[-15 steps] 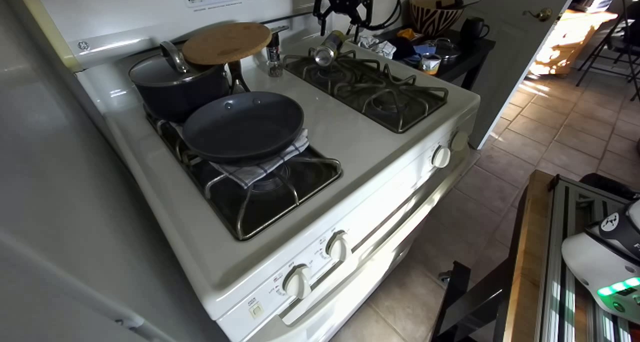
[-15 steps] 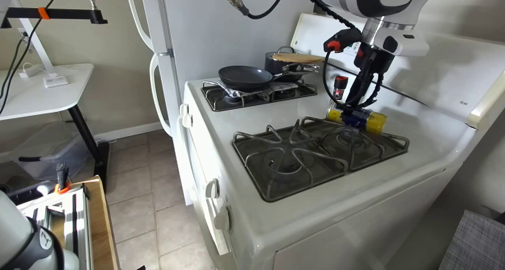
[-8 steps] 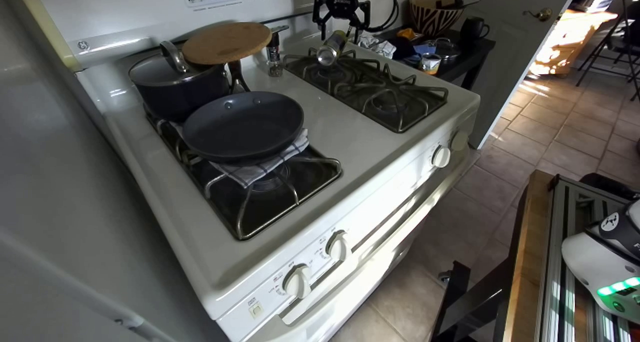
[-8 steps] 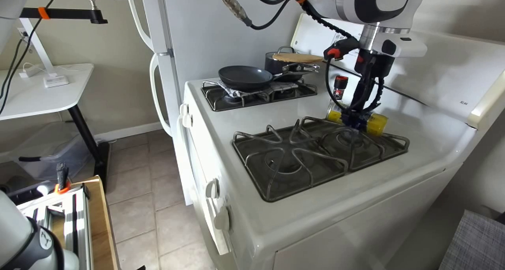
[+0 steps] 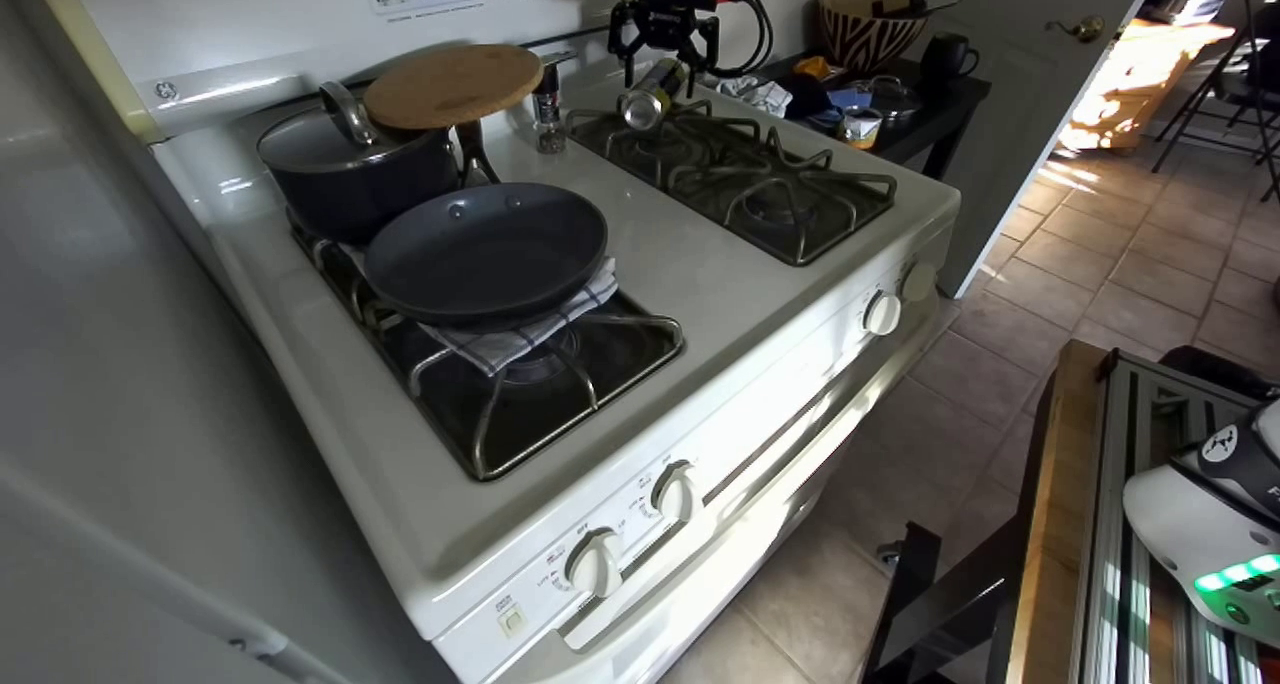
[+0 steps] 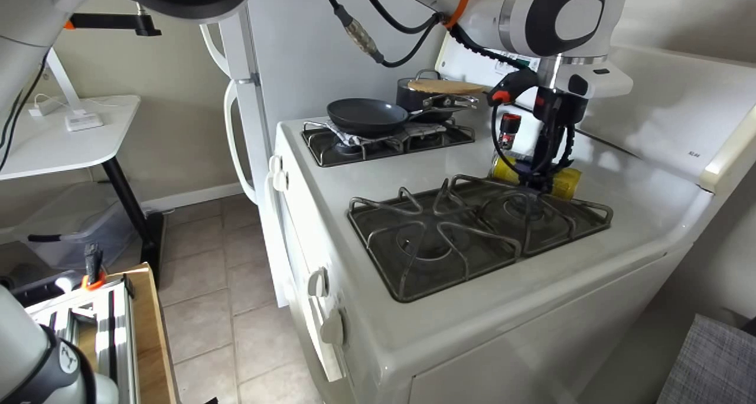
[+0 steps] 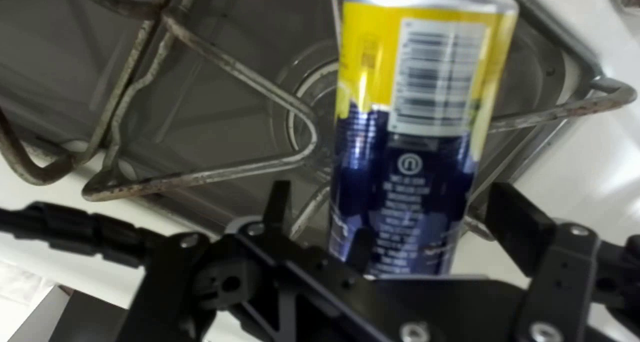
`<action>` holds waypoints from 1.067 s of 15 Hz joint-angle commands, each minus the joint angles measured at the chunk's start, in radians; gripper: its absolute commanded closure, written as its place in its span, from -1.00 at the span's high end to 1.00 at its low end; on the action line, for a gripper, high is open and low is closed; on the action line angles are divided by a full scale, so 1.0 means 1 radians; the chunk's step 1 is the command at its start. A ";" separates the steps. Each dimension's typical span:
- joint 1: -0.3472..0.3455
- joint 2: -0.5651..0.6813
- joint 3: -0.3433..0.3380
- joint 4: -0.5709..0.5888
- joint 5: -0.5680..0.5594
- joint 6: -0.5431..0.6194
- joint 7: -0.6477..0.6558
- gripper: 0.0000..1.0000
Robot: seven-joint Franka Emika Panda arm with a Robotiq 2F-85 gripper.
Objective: Put the can on the center of the stove
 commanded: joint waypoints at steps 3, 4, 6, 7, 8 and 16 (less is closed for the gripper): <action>0.009 0.028 0.017 0.042 0.005 -0.018 0.008 0.26; 0.011 0.029 0.018 0.045 0.004 -0.020 0.009 0.09; 0.012 0.031 0.020 0.047 0.004 -0.022 0.007 -0.26; 0.013 0.032 0.020 0.048 0.003 -0.026 0.006 -0.29; 0.014 0.034 0.020 0.049 0.002 -0.025 0.007 -0.30; 0.029 -0.068 0.055 -0.040 0.002 0.027 -0.134 -0.30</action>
